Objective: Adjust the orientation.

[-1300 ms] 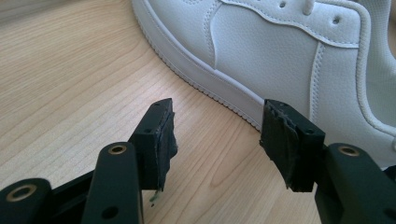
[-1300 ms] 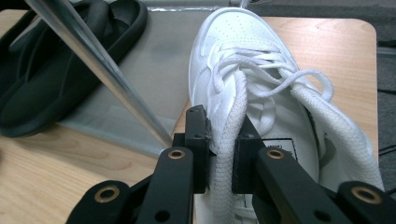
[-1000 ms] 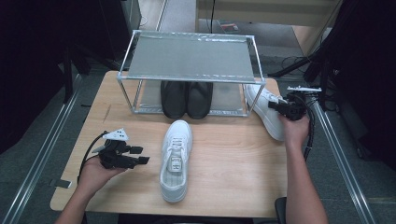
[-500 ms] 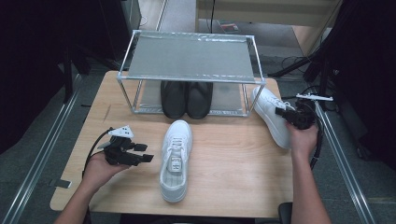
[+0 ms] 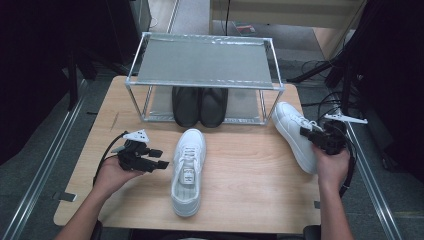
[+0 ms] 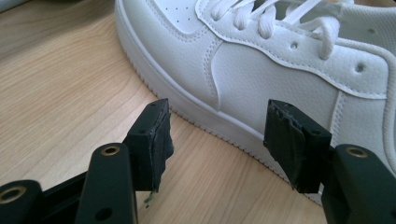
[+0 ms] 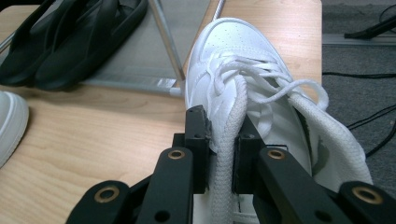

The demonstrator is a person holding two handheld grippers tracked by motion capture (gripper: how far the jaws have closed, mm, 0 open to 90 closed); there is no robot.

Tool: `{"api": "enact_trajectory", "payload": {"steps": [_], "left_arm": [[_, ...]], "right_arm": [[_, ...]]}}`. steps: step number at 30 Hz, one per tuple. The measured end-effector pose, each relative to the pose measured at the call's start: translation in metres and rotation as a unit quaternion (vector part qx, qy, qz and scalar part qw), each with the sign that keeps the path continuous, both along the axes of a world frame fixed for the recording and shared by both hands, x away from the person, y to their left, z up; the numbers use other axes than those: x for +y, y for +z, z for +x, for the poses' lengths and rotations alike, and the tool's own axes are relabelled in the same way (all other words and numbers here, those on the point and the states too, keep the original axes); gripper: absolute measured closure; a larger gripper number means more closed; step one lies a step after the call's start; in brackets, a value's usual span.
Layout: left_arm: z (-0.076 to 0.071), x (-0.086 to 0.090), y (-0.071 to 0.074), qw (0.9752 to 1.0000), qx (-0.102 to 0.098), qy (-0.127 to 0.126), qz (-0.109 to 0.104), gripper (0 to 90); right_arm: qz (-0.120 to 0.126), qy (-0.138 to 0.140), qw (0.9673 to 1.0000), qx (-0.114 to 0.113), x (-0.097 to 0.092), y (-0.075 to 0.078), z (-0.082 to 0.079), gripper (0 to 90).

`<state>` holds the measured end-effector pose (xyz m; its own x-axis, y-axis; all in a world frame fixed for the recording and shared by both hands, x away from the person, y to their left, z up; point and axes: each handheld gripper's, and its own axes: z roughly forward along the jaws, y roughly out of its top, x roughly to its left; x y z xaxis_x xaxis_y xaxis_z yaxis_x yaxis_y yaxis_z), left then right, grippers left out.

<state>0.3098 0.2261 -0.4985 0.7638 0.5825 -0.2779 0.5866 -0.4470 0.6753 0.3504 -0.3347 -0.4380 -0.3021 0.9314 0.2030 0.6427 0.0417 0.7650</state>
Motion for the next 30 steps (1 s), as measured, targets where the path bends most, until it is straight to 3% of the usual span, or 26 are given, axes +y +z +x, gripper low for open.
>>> {"api": "enact_trajectory", "payload": {"steps": [2, 20, 30], "left_arm": [[0.002, -0.002, -0.001, 1.0000, 0.006, -0.001, -0.001, 41.4], [0.010, -0.007, 0.002, 0.9999, -0.009, -0.008, 0.003, 41.8], [0.010, -0.007, 0.003, 0.9998, -0.015, -0.010, 0.006, 42.0]], "right_arm": [[-0.003, 0.004, 1.0000, -0.002, 0.002, 0.001, -0.009, 81.6], [-0.019, 0.022, 0.9994, -0.016, 0.019, 0.010, -0.062, 81.6], [-0.025, 0.083, 0.9960, -0.022, 0.054, 0.006, -0.075, 81.6]]}}
